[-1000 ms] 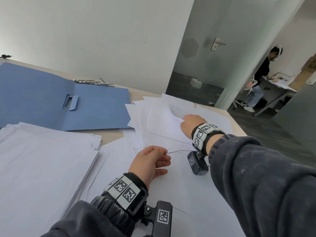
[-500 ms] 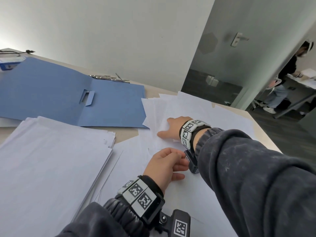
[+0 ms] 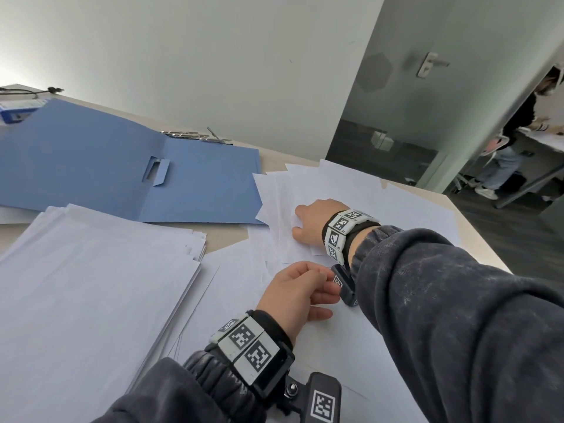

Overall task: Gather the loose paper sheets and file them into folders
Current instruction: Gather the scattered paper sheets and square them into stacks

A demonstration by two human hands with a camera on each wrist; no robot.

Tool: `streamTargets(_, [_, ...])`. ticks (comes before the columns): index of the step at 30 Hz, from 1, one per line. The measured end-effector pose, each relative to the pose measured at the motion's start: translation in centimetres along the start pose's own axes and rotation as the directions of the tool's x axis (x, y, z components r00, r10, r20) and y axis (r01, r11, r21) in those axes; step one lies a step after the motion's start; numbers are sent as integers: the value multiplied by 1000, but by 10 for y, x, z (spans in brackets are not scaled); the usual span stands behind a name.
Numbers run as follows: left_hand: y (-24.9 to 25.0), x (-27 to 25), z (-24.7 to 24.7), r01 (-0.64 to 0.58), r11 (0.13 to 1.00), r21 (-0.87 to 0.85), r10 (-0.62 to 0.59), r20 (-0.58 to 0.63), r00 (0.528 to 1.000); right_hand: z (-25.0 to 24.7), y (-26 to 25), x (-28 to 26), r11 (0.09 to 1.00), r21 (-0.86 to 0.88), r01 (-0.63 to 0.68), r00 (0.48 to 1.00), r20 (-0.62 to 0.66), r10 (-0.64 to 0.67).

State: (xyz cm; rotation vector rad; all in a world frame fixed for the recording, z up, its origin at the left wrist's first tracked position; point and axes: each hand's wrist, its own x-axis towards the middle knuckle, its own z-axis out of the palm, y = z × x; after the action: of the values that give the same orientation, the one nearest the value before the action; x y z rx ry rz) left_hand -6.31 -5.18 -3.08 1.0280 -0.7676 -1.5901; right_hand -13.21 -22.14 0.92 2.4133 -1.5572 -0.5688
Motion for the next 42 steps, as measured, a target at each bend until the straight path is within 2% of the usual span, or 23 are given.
streamTargets(2, [0, 0, 0, -9, 1000, -3, 9, -23, 1000, 2, 1, -1, 999, 24, -22, 1000, 7, 22])
streamTargets(4, [1, 2, -1, -55, 998, 14, 56, -113, 992, 6, 1, 0, 998, 53, -44, 999, 32, 43])
streamTargets(8, [3, 13, -11, -164, 986, 20, 160, -364, 918, 14, 4, 2, 981, 144, -127, 989, 88, 115])
streamTargets(10, [7, 16, -16, -178, 984, -23, 154, -403, 902, 16, 5, 1, 968, 191, -162, 982, 124, 140])
streamTargets(15, [13, 19, -21, -154, 979, -134, 102, -334, 937, 15, 3, 3, 956, 242, -168, 979, 159, 131])
streamTargets(20, [18, 25, -30, -137, 961, -238, 51, -334, 941, 15, 5, 2, 941, 289, -177, 979, 150, 138])
streamTargets(24, [23, 28, -34, -85, 956, -280, 4, -279, 960, 11, 7, -4, 919, 355, -174, 981, 147, 129])
streamTargets(27, [23, 31, -36, -84, 976, -203, 30, -257, 966, 7, 4, -12, 850, 484, -208, 976, 162, 147])
streamTargets(32, [26, 23, -27, -170, 984, 53, 178, -185, 967, -2, -6, -9, 724, 654, -221, 971, 218, 100])
streamTargets(34, [25, 20, -25, -195, 977, 91, 207, -150, 967, -10, -9, -10, 736, 636, -230, 961, 266, 71])
streamTargets(37, [19, 20, -25, -164, 980, 113, 174, -82, 981, -18, -12, -5, 829, 492, -267, 939, 325, 110])
streamTargets(42, [13, 30, -28, -77, 996, 46, 78, -17, 997, -29, -19, -9, 949, 212, -232, 955, 233, 182])
